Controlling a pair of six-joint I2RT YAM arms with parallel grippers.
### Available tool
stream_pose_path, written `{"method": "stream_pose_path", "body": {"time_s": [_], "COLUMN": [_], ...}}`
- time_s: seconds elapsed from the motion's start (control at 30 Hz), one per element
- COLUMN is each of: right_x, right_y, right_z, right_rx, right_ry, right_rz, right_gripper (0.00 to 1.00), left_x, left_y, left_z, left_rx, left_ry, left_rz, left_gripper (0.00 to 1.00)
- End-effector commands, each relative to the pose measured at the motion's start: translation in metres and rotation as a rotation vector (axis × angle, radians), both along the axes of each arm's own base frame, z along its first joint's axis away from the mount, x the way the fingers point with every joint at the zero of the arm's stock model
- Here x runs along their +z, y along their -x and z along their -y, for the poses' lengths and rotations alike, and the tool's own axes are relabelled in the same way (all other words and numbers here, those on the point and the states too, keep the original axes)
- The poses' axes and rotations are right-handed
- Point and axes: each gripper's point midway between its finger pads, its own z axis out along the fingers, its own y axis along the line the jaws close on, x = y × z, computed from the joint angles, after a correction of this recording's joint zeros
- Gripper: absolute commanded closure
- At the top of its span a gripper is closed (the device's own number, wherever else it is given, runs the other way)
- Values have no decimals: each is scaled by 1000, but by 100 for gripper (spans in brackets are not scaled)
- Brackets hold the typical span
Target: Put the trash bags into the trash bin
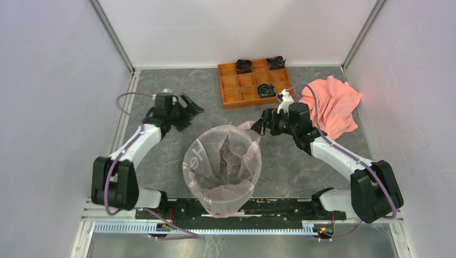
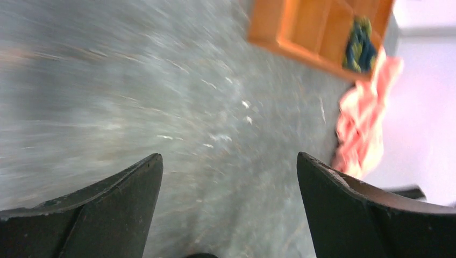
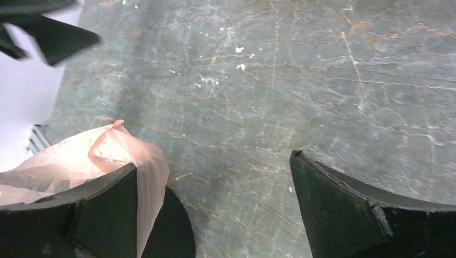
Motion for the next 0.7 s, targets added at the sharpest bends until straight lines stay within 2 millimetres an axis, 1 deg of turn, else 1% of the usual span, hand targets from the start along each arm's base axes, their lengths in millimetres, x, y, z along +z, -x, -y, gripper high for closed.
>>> {"method": "stream_pose_path", "body": {"time_s": [0.0,0.03,0.07,0.1,0.13,0.2,0.27,0.33,0.37,0.4,0.47,0.53,0.57,0.63,0.67], "right_x": [11,11,13,16,21,27,32,37,38,39,40,38,38,35,34], "right_y": [-6,-6,-8,-10,-14,-20,-26,-30,-32,-33,-32,-31,-29,-28,-27], "right_z": [22,26,29,31,33,33,30,27,26,25,23,23,22,22,22], "right_rx": [-18,-22,-31,-37,-43,-46,-37,-27,-24,-21,-18,-21,-21,-26,-25], "right_ry": [151,171,191,208,220,234,240,240,238,235,223,209,202,194,191], "right_rz": [89,92,102,113,127,144,154,162,163,164,168,167,167,163,163], "right_gripper": [2,2,2,2,2,2,2,2,2,2,2,2,2,2,2], "left_x": [46,54,61,62,60,49,38,35,35,38,40,35,32,24,20], "left_y": [25,35,47,59,72,101,127,148,160,167,181,195,200,212,218], "left_z": [-73,-78,-78,-76,-71,-57,-49,-50,-52,-56,-68,-81,-87,-87,-79], "left_rx": [121,137,140,135,123,70,38,36,36,39,38,33,25,-25,-82], "left_ry": [-257,-268,-254,-230,-194,-112,-64,-58,-67,-86,-158,-247,-285,-304,-282], "left_rz": [56,68,81,77,66,11,-43,-70,-80,-82,-112,-160,-179,-218,-236], "left_gripper": [0,0,0,0,0,0,0,1,3,4,11,21,24,30,35]}}
